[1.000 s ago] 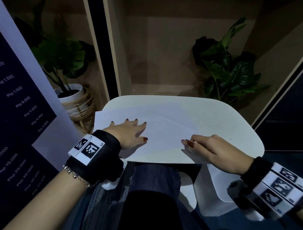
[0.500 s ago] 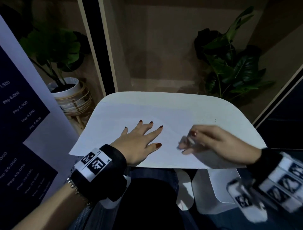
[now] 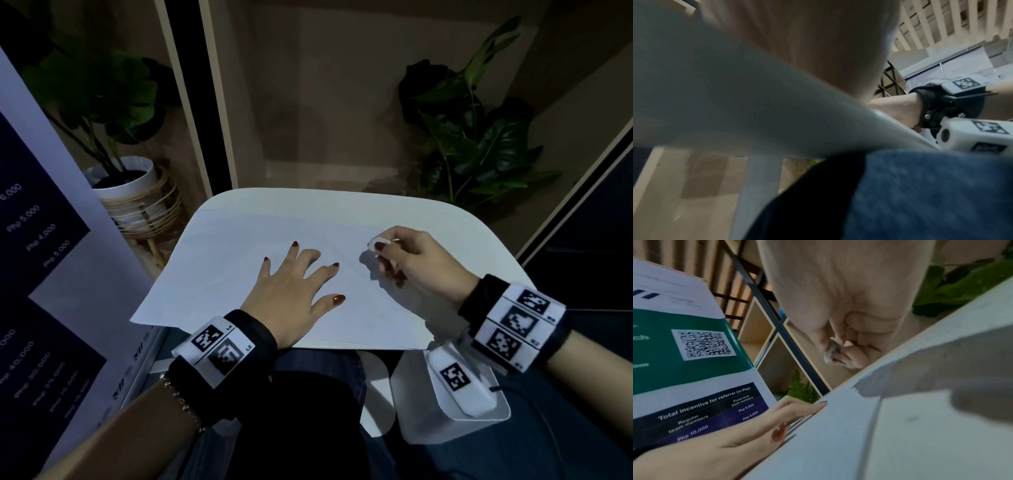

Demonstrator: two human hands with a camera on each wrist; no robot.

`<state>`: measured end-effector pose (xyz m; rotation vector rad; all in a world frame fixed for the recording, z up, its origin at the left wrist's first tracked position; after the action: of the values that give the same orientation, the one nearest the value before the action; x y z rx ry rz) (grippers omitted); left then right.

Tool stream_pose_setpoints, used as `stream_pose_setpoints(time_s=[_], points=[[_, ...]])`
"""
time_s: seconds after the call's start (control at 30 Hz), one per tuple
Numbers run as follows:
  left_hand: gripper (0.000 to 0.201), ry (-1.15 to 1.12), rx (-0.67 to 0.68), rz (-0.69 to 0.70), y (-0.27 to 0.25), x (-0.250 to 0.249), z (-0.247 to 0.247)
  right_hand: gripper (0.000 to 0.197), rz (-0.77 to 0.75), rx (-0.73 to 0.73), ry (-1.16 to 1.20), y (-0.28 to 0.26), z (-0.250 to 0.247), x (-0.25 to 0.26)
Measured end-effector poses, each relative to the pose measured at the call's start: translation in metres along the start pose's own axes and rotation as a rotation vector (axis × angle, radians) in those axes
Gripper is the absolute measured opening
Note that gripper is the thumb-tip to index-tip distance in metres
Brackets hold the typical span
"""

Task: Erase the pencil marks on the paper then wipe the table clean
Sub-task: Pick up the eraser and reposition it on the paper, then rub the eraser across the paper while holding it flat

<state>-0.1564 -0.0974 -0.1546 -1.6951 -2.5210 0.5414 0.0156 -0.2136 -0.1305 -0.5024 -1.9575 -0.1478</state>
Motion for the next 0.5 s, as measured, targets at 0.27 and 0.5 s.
stream_pose_setpoints(time_s=[0.27,0.5], points=[[0.061,0.03,0.068,0.024,-0.005,-0.002,-0.002,0.009,0.027,-0.103,0.498,-0.017,0.024,-0.016],[0.061,-0.016,-0.029,0.075,0.001,-0.002,0.0,0.01,0.056,0.052,0.257,-0.014,0.02,-0.008]])
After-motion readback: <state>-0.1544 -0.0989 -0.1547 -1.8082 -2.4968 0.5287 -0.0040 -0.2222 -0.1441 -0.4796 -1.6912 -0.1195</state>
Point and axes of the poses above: each hand's wrist, its own y-axis towards the middle knuckle, its own z-axis out of the palm, x = y × z, the point moved 2 cm from there along y, towards the middle knuckle, and after that the axes turned 13 degrees about x, right-handed, at the moved point
